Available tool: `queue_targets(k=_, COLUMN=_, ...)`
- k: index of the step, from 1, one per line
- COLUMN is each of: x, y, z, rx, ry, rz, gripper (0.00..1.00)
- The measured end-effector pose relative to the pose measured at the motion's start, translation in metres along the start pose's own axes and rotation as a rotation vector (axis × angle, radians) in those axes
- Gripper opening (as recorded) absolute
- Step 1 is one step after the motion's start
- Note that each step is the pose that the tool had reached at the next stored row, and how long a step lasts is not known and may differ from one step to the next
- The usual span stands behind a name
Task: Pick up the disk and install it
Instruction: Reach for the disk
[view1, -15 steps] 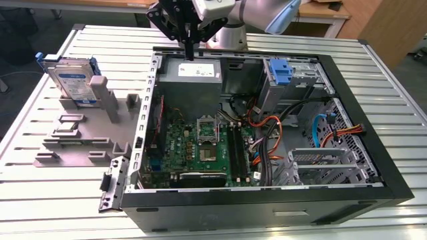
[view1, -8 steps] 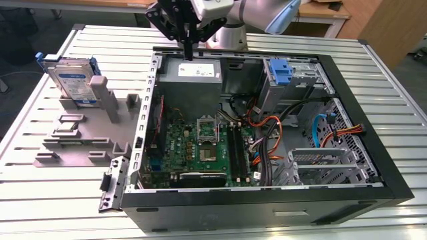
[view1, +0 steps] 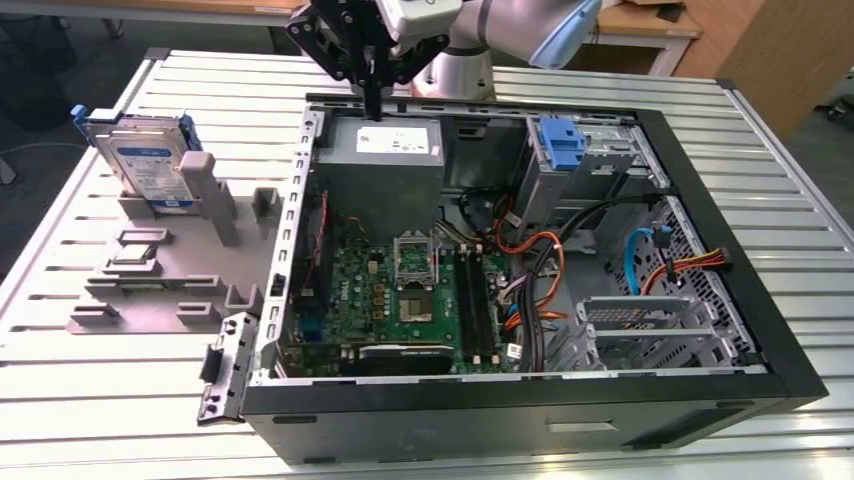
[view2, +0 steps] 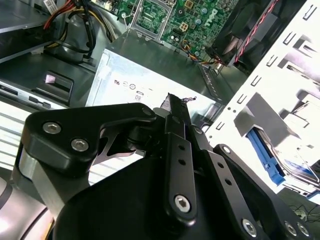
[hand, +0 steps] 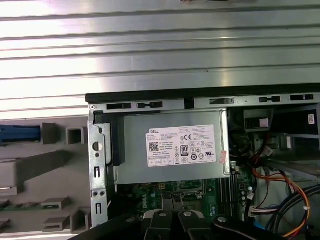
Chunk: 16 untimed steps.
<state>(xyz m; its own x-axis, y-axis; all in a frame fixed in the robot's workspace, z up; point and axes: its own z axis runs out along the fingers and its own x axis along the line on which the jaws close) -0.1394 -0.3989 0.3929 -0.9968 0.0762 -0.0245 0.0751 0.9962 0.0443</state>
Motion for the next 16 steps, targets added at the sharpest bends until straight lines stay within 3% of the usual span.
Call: queue_targets(k=16, x=0.0062, y=-0.0005, z=0.0, rx=0.0, ry=0.0, rz=0.0, gripper=0.1)
